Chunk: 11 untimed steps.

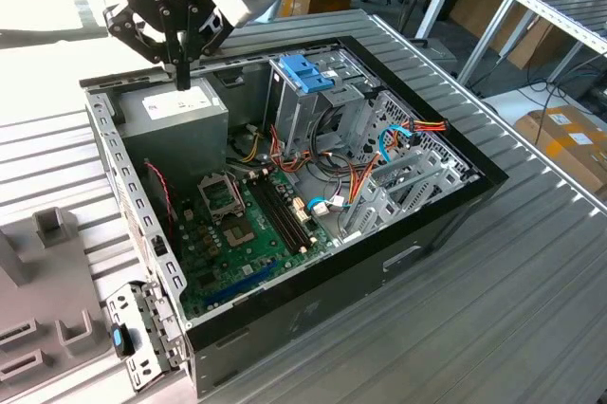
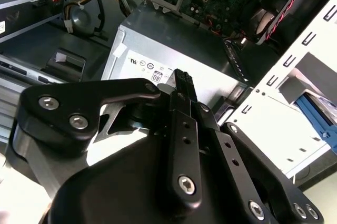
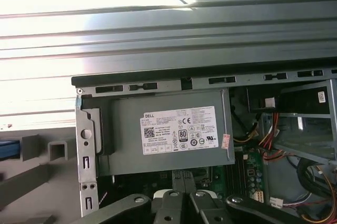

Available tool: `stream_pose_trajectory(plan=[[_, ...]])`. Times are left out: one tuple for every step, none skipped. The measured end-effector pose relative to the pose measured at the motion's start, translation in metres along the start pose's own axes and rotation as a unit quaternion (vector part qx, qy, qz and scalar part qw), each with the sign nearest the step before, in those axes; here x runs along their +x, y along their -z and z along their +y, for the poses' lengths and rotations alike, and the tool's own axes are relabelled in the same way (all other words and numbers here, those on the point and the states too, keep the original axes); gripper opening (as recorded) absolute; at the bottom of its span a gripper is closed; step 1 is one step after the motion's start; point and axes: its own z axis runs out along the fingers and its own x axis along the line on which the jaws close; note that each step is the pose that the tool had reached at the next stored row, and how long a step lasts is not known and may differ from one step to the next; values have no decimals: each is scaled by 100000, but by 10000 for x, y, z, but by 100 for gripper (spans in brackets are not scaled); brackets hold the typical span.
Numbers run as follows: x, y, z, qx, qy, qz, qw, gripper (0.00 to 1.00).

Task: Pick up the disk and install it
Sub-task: 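Reach for the disk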

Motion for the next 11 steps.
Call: stream_pose_trajectory(plan=[[2,0,0,4,3,1,100000,11],[6,0,-1,2,2,1,100000,11],[10,0,-1,2,1,1,100000,11],[15,1,-1,3,3,2,100000,11],[18,1,-1,2,3,1,100000,11],[21,0,-2,-2,3,-1,100000,11],[23,1,-2,0,2,0,100000,11],[28,1,-2,1,3,3,100000,11],[30,1,-2,1,0,0,100000,11],[33,1,-3,1,2,0,100000,11],[38,2,-3,3,4,1,100000,11]])
